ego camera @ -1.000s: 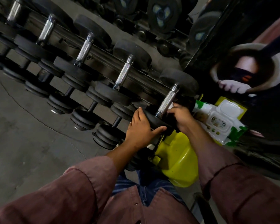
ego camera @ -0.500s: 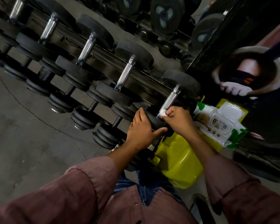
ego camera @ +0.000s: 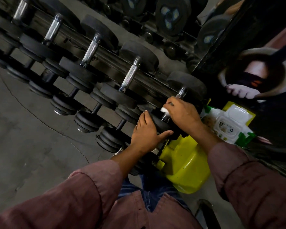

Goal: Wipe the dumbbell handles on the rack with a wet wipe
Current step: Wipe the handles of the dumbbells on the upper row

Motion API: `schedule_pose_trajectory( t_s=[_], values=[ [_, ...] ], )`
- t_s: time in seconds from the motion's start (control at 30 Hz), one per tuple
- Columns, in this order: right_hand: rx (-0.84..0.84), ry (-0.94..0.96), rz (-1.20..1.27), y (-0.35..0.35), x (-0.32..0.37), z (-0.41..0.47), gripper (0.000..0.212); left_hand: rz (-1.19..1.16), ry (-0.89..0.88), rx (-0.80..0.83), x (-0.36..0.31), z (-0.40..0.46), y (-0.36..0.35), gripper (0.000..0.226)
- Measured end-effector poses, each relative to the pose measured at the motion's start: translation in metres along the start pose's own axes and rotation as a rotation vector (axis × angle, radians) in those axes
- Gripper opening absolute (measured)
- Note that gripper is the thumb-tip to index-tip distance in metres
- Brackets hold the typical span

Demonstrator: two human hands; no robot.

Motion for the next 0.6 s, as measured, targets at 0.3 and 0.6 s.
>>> schedule_pose_trajectory(
  t_s=[0.3,0.6],
  values=[
    [-0.032,-0.123,0.076,0.004,-0.026,-0.001,0.04,-0.006,0.005,0.0,0.002,0.001,-0.001,0.133],
    [-0.123,-0.233,-0.215,0.001,-0.01,0.0,0.047,0.011,0.016,0.008,0.003,0.002,-0.002,0.135]
  ],
)
Point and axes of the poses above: each hand's wrist, its own z-axis towards the middle knuckle, its own y-axis out of the back of the hand, x = y × z, the point moved 4 cm from there along z, towards the middle knuckle, and after that the axes turned 8 degrees about -x, right-handed, at the moved point
